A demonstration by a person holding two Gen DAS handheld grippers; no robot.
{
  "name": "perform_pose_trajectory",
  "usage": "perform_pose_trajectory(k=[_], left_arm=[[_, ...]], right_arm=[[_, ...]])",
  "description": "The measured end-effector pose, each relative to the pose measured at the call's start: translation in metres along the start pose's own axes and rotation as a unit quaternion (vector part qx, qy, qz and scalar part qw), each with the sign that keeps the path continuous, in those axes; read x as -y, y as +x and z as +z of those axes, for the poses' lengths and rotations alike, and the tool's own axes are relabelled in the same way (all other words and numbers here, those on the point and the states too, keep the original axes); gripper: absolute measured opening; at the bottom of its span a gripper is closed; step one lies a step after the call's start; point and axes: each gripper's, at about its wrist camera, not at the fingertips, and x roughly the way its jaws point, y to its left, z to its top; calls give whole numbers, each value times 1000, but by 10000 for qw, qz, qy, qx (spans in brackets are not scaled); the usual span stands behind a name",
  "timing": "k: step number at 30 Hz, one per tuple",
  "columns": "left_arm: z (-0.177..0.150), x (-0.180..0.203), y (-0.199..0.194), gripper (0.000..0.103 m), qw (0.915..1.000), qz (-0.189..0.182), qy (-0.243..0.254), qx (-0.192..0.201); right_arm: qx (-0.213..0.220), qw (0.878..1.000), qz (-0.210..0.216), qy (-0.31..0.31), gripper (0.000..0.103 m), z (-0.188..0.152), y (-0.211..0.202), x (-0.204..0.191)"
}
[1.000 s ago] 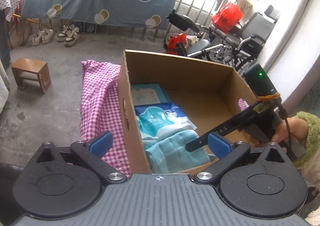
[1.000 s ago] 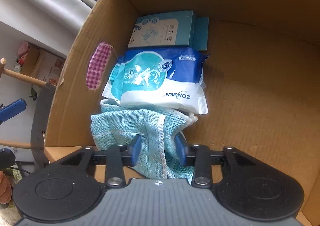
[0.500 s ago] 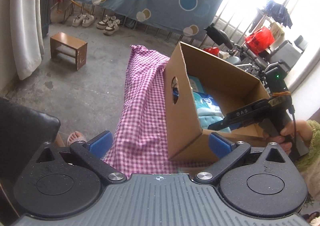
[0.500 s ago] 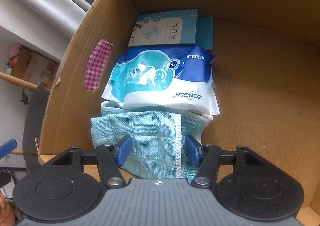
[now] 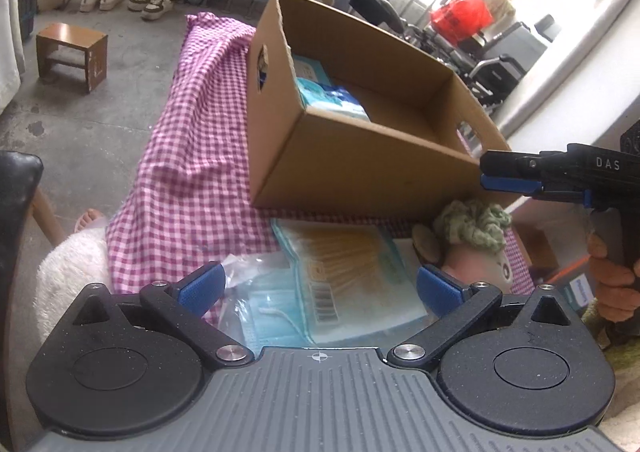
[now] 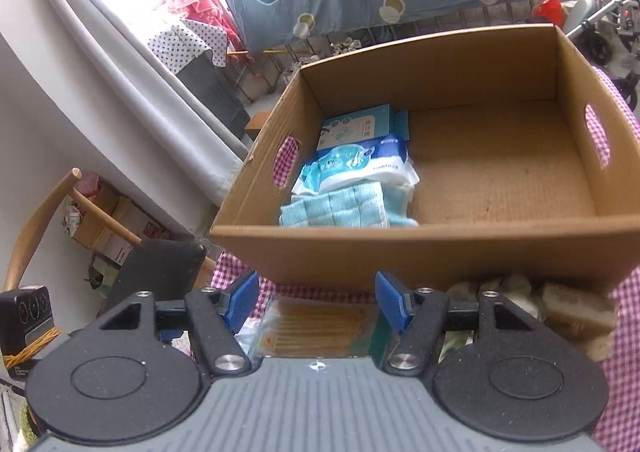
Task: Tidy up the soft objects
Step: 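Grasp the cotton swab bag with the right gripper, then carry the cotton swab bag into the cardboard box with the right gripper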
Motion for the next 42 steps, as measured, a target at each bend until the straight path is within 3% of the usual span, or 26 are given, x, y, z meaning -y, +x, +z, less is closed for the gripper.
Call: perform_pose_trajectory(k=[3,6,9,14,21,26,29,42], left_arm=[[-16,14,17,99,9992,-29,295,-265],[-26,28,32,93,9971,167,659,-354],[-31,36,43,83,9950,360,882,-309],[-30,40,63,75,9927,306,996,-607],[-31,40,80,75,9899,355,1095,-828],[-28,38,83,84,9892,260,1146,-875],[-29,40,85,85,9888,203,1191,-874],[-28,47,68,82,9900,215,1286,-547]], right_arm=[[20,9999,-31,98,62,-31,11,-2],[72,9993,-121,342,54,-52,23,2],[96,9986,-289,429,51,-60,34,5],[-156,9966,-701,401,51,-66,54,7],[-403,9947,-905,274,51,-60,78,1],[-496,9935,-997,240,52,-57,90,0],[-467,9942,-947,182,52,-56,92,-1],[29,9980,-628,64,29,-55,60,-14]])
